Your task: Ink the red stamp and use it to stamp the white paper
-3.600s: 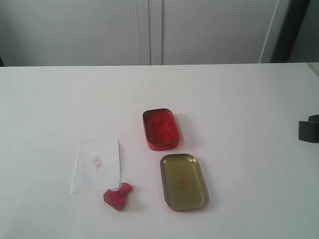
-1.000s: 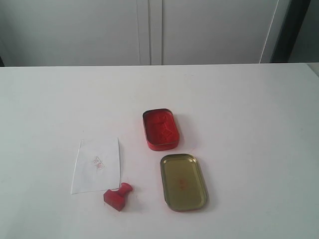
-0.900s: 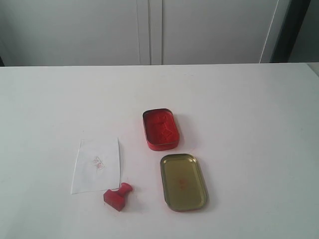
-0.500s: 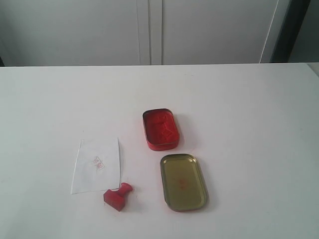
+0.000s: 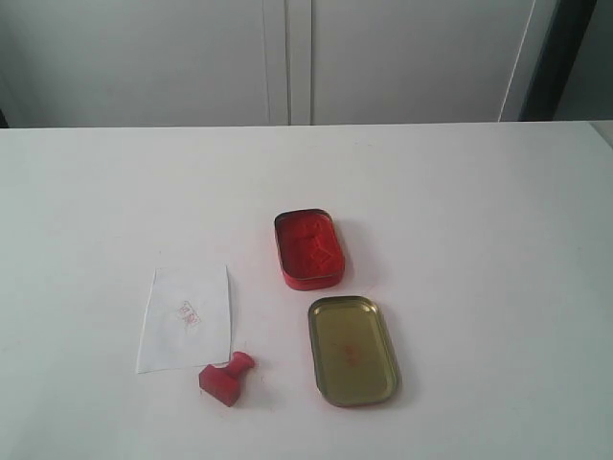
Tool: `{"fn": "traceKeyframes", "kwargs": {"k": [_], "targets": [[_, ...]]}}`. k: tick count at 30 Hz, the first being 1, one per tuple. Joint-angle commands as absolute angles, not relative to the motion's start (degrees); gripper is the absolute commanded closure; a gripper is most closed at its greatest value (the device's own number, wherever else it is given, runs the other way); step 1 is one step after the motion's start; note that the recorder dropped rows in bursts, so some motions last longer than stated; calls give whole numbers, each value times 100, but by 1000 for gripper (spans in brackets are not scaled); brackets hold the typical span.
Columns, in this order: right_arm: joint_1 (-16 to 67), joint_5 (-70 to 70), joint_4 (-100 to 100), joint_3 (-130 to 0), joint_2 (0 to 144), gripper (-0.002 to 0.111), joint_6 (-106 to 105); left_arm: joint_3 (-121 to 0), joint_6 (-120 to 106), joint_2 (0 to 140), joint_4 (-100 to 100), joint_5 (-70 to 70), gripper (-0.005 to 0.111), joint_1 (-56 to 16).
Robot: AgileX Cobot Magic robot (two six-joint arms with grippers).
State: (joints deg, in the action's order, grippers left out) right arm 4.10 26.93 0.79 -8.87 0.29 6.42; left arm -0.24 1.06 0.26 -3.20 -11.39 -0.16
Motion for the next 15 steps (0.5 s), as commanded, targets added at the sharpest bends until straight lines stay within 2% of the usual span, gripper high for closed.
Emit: {"fn": "traceKeyframes", "kwargs": {"k": [1, 15], "targets": [[380, 2508, 213, -627, 0, 108, 620, 0, 109, 0, -343, -1116, 107, -9], [380, 2134, 754, -36, 0, 108, 631, 0, 109, 0, -343, -1116, 107, -9]]}}
